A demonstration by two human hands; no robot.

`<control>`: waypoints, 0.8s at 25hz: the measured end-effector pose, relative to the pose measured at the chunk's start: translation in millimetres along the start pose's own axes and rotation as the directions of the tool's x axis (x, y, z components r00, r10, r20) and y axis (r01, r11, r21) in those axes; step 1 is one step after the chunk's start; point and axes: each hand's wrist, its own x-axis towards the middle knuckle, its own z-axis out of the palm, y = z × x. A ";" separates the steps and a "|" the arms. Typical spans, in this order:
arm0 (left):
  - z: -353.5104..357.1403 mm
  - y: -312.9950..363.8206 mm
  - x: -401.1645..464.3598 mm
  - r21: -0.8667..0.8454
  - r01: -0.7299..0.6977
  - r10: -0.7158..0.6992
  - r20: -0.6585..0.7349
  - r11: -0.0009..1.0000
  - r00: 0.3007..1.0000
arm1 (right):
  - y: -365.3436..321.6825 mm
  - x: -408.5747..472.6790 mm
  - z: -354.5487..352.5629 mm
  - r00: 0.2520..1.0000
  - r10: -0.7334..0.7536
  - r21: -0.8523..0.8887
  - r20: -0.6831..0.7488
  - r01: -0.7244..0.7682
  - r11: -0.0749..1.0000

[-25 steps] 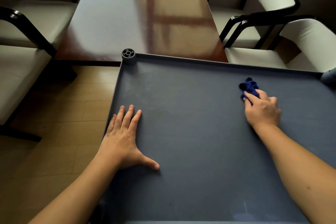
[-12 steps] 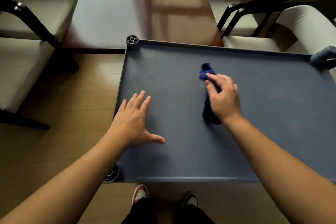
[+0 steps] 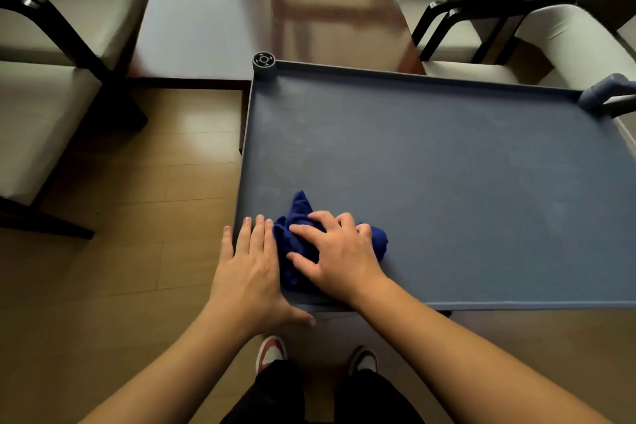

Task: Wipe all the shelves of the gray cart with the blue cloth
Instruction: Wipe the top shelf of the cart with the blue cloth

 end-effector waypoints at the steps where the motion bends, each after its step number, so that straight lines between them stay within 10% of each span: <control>1: 2.7 0.2 1.0 0.007 0.008 -0.008 -0.019 1.000 1.000 | -0.6 0.6 1.5 1.000 -0.015 0.011 0.006 0.015 1.000; 11: 10.0 -2.6 3.6 -0.031 -0.008 0.005 -0.104 0.999 0.995 | 44.1 -41.3 -3.1 0.983 -0.180 0.203 0.038 0.169 0.965; 20: 5.4 5.9 -4.1 0.069 0.040 -0.030 -0.140 0.997 0.990 | 139.3 -94.2 -14.5 0.999 0.034 0.144 0.031 -0.038 0.989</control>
